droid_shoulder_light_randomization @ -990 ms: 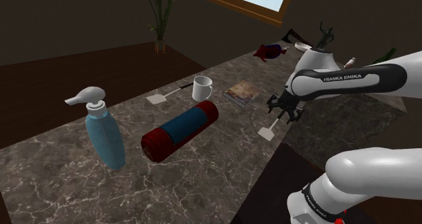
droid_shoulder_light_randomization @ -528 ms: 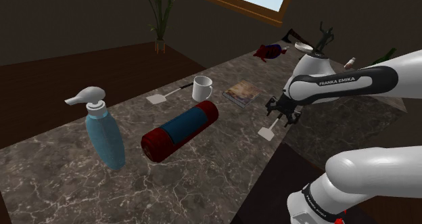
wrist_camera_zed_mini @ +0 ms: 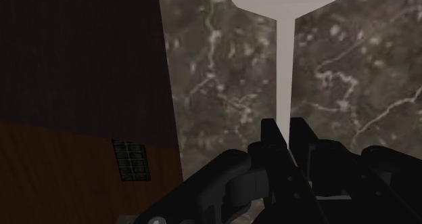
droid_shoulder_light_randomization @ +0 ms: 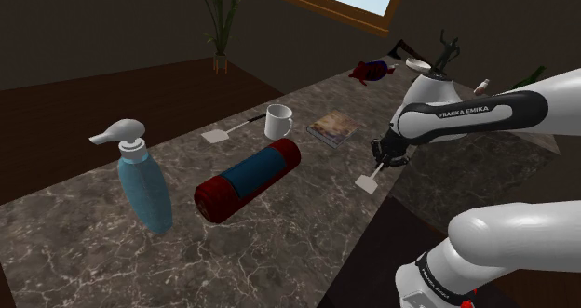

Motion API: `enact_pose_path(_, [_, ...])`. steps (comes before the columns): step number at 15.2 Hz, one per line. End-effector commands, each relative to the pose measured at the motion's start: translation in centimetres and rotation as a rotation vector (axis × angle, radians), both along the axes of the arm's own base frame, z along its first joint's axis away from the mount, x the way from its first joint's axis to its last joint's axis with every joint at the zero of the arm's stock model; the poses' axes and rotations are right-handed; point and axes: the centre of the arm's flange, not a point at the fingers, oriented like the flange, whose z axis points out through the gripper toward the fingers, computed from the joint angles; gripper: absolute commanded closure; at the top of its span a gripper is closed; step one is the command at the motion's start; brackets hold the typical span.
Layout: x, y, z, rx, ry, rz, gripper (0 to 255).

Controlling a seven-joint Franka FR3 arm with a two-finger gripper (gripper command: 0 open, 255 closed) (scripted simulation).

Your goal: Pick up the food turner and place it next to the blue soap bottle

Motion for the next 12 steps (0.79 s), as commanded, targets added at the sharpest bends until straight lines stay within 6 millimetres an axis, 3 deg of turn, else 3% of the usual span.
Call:
enact_pose_path(1, [0.0,0.0,0.0,0.000,0.000,0.000,255])
enact_pose_path(5, [0.0,0.0,0.0,0.000,0.000,0.000,255])
enact_pose_path(12, [0.0,0.0,3.7,0.000,0.000,0.000,255])
